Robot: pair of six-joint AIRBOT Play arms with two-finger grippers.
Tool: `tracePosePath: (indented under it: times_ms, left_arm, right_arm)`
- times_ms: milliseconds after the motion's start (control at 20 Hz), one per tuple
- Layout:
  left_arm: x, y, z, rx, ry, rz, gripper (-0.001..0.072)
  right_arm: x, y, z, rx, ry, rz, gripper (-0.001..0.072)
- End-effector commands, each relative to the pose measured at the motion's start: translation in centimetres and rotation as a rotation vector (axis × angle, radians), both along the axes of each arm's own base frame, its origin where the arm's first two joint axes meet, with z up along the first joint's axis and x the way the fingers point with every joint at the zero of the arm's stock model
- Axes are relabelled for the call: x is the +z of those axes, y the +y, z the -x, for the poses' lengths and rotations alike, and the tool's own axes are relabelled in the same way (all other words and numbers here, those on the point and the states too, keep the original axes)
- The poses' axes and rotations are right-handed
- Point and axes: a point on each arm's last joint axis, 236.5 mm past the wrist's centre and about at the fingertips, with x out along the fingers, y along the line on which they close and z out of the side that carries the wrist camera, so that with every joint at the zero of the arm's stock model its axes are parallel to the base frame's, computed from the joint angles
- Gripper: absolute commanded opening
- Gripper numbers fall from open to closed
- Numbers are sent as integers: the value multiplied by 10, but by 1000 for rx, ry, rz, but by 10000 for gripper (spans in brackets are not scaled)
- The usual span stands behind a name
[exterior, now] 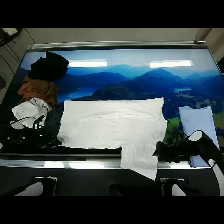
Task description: Fold the shirts.
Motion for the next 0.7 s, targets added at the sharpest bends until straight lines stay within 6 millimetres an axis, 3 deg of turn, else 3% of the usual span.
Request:
tracePosePath:
  times_ms: [0,50,250,400,650]
  left_arm:
    - [2,-4,1,4,8,18,28]
    - [2,-4,1,3,8,18,28]
    - [8,-6,-4,-6,-24,30,26]
    - [37,-4,-39,-13,-161,30,24]
    - [93,15,-120,89,-351,-45,20]
  right_arm:
    - [-9,-3,-6,9,-34,15,156]
    - [-8,-1,-6,31,-49,4,52]
    - [5,7,-26,56,-132,-45,52]
    - [32,1,-61,79,-231,-33,48]
    - [93,-24,-152,42,-426,30,46]
